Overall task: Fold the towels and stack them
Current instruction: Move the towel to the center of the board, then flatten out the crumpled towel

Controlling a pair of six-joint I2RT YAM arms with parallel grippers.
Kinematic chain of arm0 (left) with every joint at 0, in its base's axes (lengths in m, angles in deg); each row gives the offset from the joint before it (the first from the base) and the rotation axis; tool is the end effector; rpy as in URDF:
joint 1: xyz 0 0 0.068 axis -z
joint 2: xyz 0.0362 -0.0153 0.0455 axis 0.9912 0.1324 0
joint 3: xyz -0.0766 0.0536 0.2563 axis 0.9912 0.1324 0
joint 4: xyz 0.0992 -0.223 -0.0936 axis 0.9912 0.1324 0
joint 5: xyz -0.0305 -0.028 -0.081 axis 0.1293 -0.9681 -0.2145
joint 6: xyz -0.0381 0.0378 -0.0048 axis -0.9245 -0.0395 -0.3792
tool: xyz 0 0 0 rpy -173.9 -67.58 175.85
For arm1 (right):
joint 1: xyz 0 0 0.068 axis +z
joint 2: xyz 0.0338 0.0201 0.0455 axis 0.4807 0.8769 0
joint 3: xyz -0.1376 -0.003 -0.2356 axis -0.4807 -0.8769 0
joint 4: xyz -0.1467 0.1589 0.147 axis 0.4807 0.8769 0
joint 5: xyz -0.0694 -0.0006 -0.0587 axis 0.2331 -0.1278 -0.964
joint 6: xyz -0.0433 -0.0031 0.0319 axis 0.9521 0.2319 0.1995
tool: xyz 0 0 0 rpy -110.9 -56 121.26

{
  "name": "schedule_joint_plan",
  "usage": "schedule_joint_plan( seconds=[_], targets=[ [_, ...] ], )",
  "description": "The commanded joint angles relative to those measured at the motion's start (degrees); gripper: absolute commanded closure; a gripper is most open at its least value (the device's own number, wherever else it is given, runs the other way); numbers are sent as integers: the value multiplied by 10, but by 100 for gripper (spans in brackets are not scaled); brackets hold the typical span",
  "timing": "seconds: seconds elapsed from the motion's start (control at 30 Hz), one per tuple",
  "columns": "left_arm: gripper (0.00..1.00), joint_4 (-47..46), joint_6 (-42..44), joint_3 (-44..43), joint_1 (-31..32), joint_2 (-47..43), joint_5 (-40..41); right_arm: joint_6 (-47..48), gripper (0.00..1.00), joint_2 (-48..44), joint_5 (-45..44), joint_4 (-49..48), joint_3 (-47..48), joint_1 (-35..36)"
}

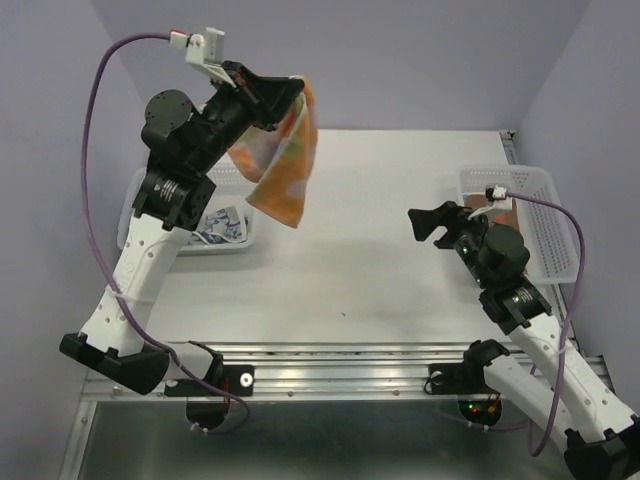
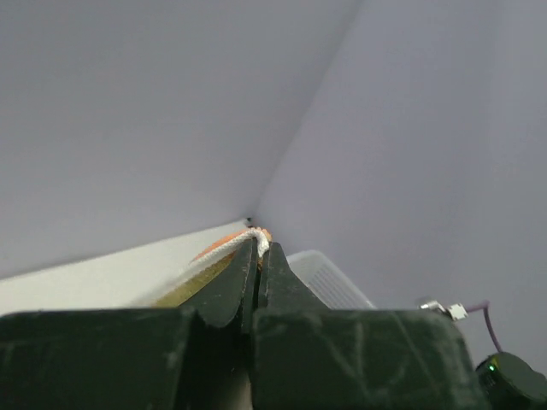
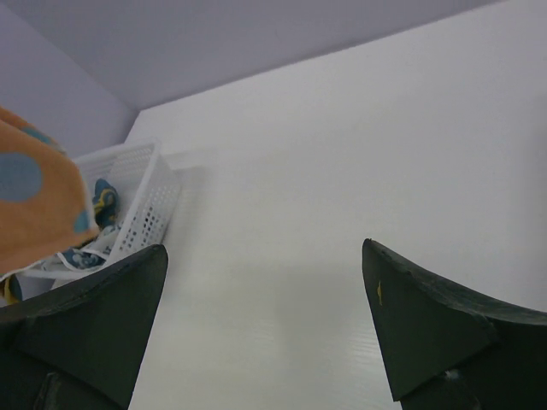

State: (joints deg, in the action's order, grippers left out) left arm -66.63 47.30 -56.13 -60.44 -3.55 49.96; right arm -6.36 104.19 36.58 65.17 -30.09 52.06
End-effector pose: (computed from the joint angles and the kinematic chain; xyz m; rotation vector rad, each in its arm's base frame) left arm 0.2174 -0.0991 0.5641 0.2264 1.2015 -0.9196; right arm 0.1649 0.0679 0.3233 0.1373 1.6717 0.6163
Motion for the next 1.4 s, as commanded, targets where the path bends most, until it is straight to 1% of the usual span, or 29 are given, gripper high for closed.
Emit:
schedule_joint_plan(
  seconds=[0.0,0.03,0.1,0.13,0.23,0.27,0.33,0.37,0.4,0.43,0.47,0.5,0.53,0.57,0.63,0.67,0.73,0.77,0.8,0.87,0.9,0.93,0.97,1.07,1.17,1.23,1.3,1.37],
  targets=[
    [100,-45,20,-56,85,45,-82,-36,0,-45,-88,41,-9,2],
    [100,-48,20,-58,95,59,-95,-41,0,-52,-101,61,-6,2],
    [100,-69,8,-29,111,61,-110,-43,0,-70,-131,80,-3,2],
    [100,-82,3,17,111,56,-112,-40,0,-74,-141,94,2,2],
    [100,-124,-8,112,111,35,-44,-32,0,-69,-140,113,8,2],
    [100,-144,-12,177,109,24,4,-31,0,-62,-137,118,14,2],
    [100,-146,-16,237,103,30,50,-29,0,-32,-128,131,21,2],
    [94,-141,-16,248,99,39,68,-30,0,-20,-128,135,26,3],
    [84,-122,-19,256,93,52,98,-26,0,-4,-112,139,33,2],
    [74,-113,-20,261,81,66,106,-24,0,24,-103,143,38,2],
    [54,-107,-18,267,72,102,109,-22,0,40,-87,144,40,1],
    [25,-86,-19,262,64,124,106,-20,0,55,-76,143,41,2],
    [20,-72,-10,244,48,169,97,-18,0,85,-61,145,48,2],
    [16,-38,-10,232,41,190,78,-17,0,99,-56,149,50,2],
    [14,-27,-9,224,33,219,57,-14,0,133,-46,157,57,3],
    [13,-28,-7,233,34,216,54,-13,0,142,-38,161,57,5],
    [8,-51,-6,259,35,199,57,-13,0,150,-32,169,56,13],
    [6,-63,-6,289,38,174,66,-16,0,155,-30,171,50,17],
    [1,-64,-10,306,40,162,75,-17,0,156,-31,175,48,22],
    [1,-64,-12,339,46,124,89,-26,0,158,-35,189,41,36],
    [1,-63,-18,377,49,112,112,-28,0,164,-41,193,35,43],
    [1,-64,-31,396,58,99,122,-29,0,168,-45,206,33,55],
    [1,-66,-38,438,62,79,127,-31,0,173,-54,209,29,60],
    [1,-92,-54,490,68,60,137,-39,0,206,-82,210,31,71],
    [1,-90,-45,479,71,73,125,-45,0,221,-87,186,48,71],
    [1,-101,-45,476,79,84,118,-45,0,229,-71,159,50,71],
    [1,-128,-43,466,95,112,97,-51,0,241,-63,122,48,71],
    [1,-132,-40,447,103,158,80,-65,0,249,-74,114,58,71]
  ],
)
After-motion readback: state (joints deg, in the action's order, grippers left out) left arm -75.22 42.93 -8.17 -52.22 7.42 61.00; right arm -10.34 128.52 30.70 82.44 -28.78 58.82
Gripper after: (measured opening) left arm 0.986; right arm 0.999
